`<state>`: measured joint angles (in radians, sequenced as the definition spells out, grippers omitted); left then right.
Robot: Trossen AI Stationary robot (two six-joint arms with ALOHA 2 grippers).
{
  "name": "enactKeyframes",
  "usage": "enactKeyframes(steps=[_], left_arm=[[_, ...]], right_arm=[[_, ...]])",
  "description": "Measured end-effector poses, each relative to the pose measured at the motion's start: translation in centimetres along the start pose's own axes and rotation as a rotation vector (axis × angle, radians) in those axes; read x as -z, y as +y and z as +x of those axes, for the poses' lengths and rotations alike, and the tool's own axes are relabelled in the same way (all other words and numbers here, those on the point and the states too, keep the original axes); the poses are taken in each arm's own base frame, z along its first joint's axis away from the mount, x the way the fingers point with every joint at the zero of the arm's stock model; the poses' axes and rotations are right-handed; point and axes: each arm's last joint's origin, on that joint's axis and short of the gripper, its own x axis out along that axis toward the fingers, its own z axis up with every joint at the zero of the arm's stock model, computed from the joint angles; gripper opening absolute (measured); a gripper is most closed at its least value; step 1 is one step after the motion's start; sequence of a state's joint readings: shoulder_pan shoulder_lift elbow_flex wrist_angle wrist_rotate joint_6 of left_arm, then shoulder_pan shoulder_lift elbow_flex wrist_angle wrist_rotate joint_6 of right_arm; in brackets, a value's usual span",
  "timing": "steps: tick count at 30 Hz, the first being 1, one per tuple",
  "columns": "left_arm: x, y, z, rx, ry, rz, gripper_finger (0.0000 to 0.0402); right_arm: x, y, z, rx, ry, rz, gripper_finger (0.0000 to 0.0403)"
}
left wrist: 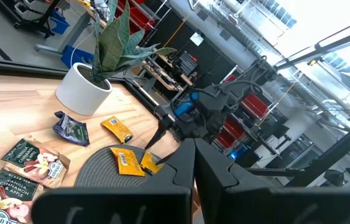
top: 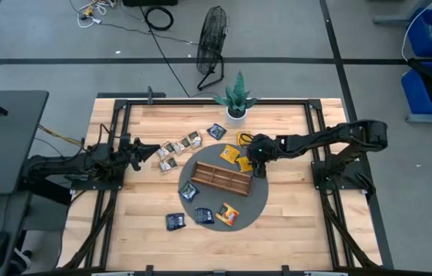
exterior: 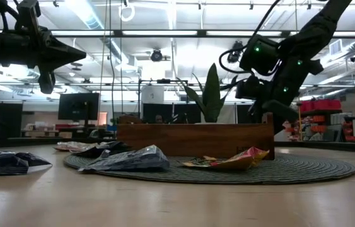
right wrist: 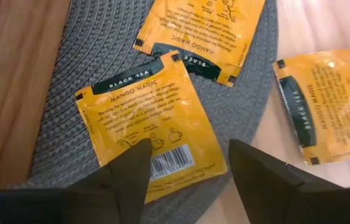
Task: Pick & Place Tea
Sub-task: Put the yellow tea bag into the right section of the wooden organizer
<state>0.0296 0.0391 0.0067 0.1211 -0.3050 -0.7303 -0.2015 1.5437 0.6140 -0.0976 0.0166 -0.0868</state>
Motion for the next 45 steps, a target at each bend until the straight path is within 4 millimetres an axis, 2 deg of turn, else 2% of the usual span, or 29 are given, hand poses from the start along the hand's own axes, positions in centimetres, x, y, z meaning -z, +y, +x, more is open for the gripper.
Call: enactKeyframes(steps=[7, 14, 18, 23, 33, 40, 45], left_arm=[[0.0, 0.0, 0.0, -0.001, -0.002, 0.000, 0.0012], [0.0, 0.0, 0.0, -0.001, -0.002, -0.001, 0.0012], [0.0, 0.0, 0.0, 0.000, -0.002, -0.001, 0.0012], [-0.1, -0.1, 0.0, 0.006, -0.009, -0.004, 0.0012], [-1.0, -0.8, -0.1, 0.084, -0.097, -0.048, 0.0012], [-1.9, -1.4, -0.3, 0.154, -0.183, -0.277, 0.0012], [-1.8, -1.3, -0.3, 0.141, -0.189, -0.438, 0.0012]], right_arm=[[0.1, -0.3, 0.0, -0.031, 0.002, 0.012, 0.0178], [0.1, -0.2, 0.0, -0.031, 0.012, 0.013, 0.0093], [-0.5, -0.3, -0.2, -0.027, 0.027, 0.012, 0.0046], [-2.2, -0.5, -0.8, -0.022, 0.014, 0.004, 0.0010], [-5.0, -0.9, -2.3, 0.066, 0.010, -0.007, 0.0002], [-8.7, -0.1, -5.0, 0.093, -0.124, -0.021, 0.0001], [-11.8, 1.4, -7.2, 0.090, -0.240, -0.049, 0.0000]])
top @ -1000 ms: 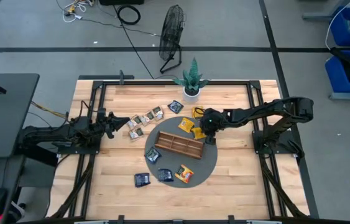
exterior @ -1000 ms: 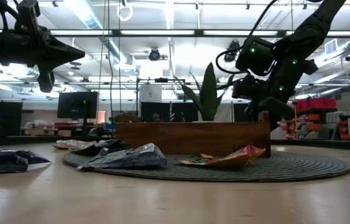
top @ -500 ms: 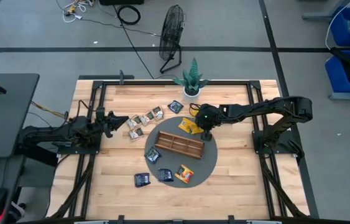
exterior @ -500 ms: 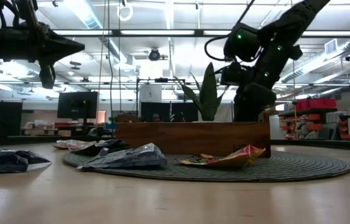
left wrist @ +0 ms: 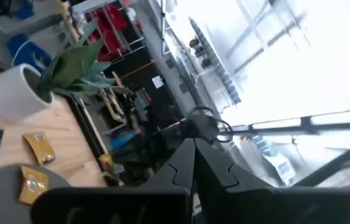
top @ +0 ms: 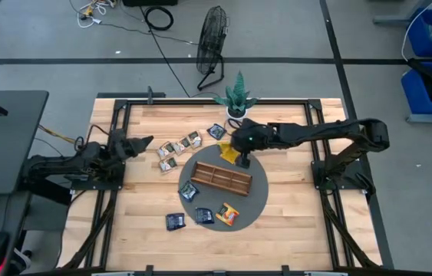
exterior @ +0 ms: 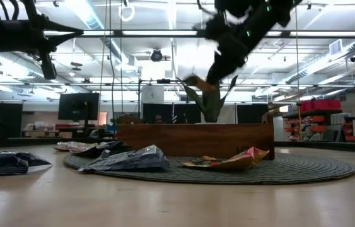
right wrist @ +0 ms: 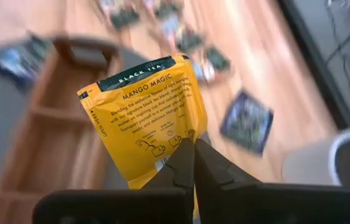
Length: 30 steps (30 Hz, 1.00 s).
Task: Pick & Place Tea
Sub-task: Put the yellow tea bag into the right section of the wooden organizer
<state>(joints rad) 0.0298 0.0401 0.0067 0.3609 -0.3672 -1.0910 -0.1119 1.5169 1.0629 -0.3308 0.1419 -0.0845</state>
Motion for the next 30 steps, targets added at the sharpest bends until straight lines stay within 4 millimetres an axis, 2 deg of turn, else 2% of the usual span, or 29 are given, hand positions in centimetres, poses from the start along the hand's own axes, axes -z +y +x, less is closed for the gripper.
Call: enactKeyframes(steps=[4, 11, 15, 17, 24, 30], left_arm=[[0.2, 0.3, 0.2, -0.031, 0.008, -0.062, 0.0033], [0.9, 1.0, 1.0, -0.139, 0.033, -0.148, 0.0136], [0.9, 0.2, 1.9, -0.127, 0.045, -0.145, 0.0175], [0.9, -0.5, 2.6, -0.098, 0.065, -0.028, 0.0182], [0.6, -4.0, 5.5, -0.003, 0.142, 0.521, 0.0172], [1.2, -6.0, 8.6, 0.031, 0.229, 0.801, 0.0166]], right_arm=[[-2.2, 0.8, -1.2, 0.051, -0.070, -0.014, 0.0000], [-4.9, 1.3, -3.0, 0.102, -0.161, -0.018, 0.0000], [-5.6, 1.4, -3.5, 0.075, -0.189, -0.043, 0.0000], [-5.9, 1.6, -3.5, -0.027, -0.222, -0.057, 0.0000], [-7.2, 1.2, -3.9, -0.426, -0.354, 0.194, 0.0000], [-8.2, 0.2, -4.5, -0.654, -0.401, 0.363, 0.0000]])
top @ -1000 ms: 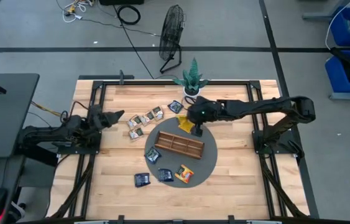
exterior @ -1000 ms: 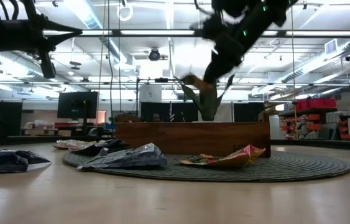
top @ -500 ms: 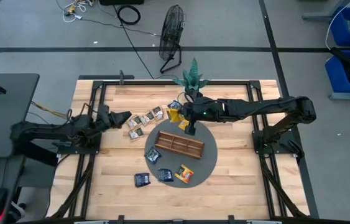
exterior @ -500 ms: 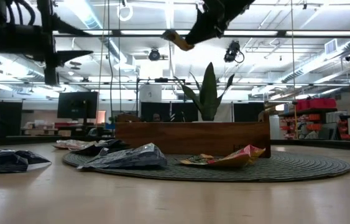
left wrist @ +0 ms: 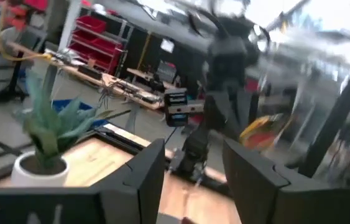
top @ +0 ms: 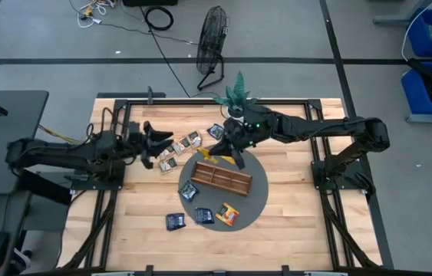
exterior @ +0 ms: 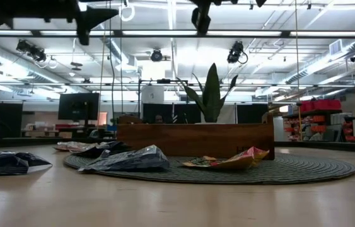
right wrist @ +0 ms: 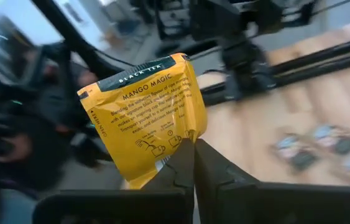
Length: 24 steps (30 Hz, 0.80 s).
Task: Pick & Place Tea
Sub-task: Put the yellow tea bag into the right section of the wooden organizer
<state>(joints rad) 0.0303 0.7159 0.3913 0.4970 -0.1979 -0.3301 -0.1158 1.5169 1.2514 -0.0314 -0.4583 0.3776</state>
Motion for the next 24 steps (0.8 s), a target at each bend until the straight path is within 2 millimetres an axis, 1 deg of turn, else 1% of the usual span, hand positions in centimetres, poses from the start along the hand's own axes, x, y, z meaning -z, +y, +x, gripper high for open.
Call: enactKeyframes(steps=[3, 6, 8, 11, 16, 19, 24], left_arm=[[0.1, -0.3, 1.5, 0.004, 0.064, 0.066, 0.0165], [0.0, -0.7, 2.8, 0.001, 0.078, 0.101, 0.0165], [-0.1, -0.9, 3.4, 0.002, 0.087, 0.130, 0.0165], [-0.8, -1.5, 4.1, 0.049, 0.080, 0.175, 0.0165], [-1.5, -2.7, 5.0, 0.126, 0.077, 0.251, 0.0165], [-1.7, -3.5, 5.0, 0.160, 0.068, 0.288, 0.0165], [-2.7, -4.9, 5.0, 0.218, 0.039, 0.271, 0.0165]], right_arm=[[0.0, 0.0, -0.1, -0.056, 0.024, 0.058, 0.0000], [0.0, 0.1, -0.1, -0.073, 0.032, 0.081, 0.0000], [0.0, 0.1, -0.1, -0.084, 0.038, 0.094, 0.0000], [0.0, 0.2, -0.1, -0.098, 0.043, 0.117, 0.0000], [-0.4, 0.5, -0.1, -0.169, 0.022, 0.134, 0.0000], [-0.8, 0.7, -0.2, -0.201, -0.008, 0.135, 0.0000], [-1.0, 0.8, -0.2, -0.203, -0.028, 0.146, 0.0000]])
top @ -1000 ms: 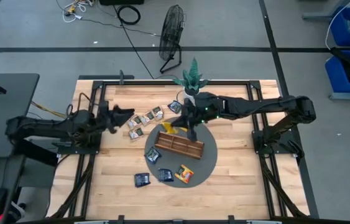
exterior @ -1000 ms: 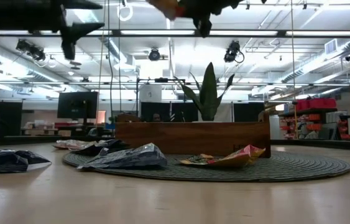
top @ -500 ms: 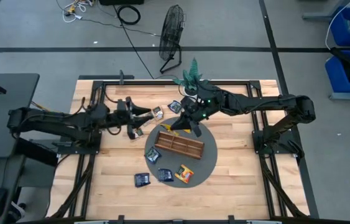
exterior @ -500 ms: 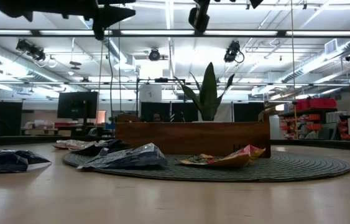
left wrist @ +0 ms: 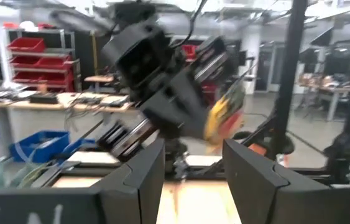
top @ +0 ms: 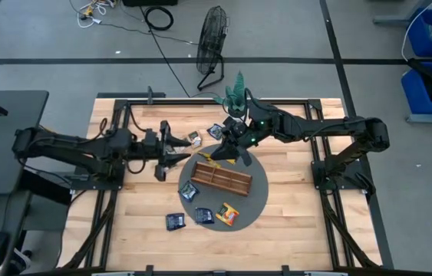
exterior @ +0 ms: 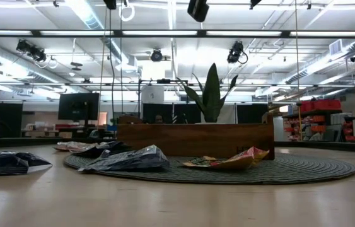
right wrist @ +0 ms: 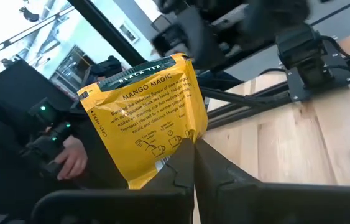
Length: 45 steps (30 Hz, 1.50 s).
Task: Pick & Place Tea
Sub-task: Put the yellow tea bag into the right section of the wooden organizer
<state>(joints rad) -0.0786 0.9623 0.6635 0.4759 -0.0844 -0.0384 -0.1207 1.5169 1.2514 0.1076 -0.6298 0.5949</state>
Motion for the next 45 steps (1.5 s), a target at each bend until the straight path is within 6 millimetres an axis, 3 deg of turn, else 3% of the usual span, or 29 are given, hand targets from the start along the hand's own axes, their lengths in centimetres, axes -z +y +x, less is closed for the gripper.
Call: enactKeyframes(steps=[4, 19, 23, 31, 40, 45], left_arm=[[-0.7, -0.2, 0.1, 0.009, -0.020, -0.003, 0.0165], [0.9, -0.5, 2.3, 0.024, -0.056, -0.014, 0.0161], [1.0, -0.5, 2.4, 0.025, -0.051, -0.016, 0.0130], [0.3, -0.4, 2.3, 0.024, -0.117, -0.036, 0.0011], [0.6, -0.4, 2.3, 0.043, -0.089, -0.138, 0.0003], [0.6, -0.4, 2.3, 0.044, -0.088, -0.173, 0.0002]], right_arm=[[0.0, -0.1, 0.0, 0.017, -0.009, 0.002, 0.0000], [0.0, -0.1, 0.0, 0.040, -0.024, 0.014, 0.0000], [0.0, -0.1, 0.0, 0.040, -0.024, 0.021, 0.0000], [0.0, -0.2, 0.0, 0.041, -0.021, 0.023, 0.0000], [0.1, -0.2, 0.0, 0.046, -0.014, 0.030, 0.0000], [0.1, -0.3, 0.0, 0.074, -0.029, 0.011, 0.0024]])
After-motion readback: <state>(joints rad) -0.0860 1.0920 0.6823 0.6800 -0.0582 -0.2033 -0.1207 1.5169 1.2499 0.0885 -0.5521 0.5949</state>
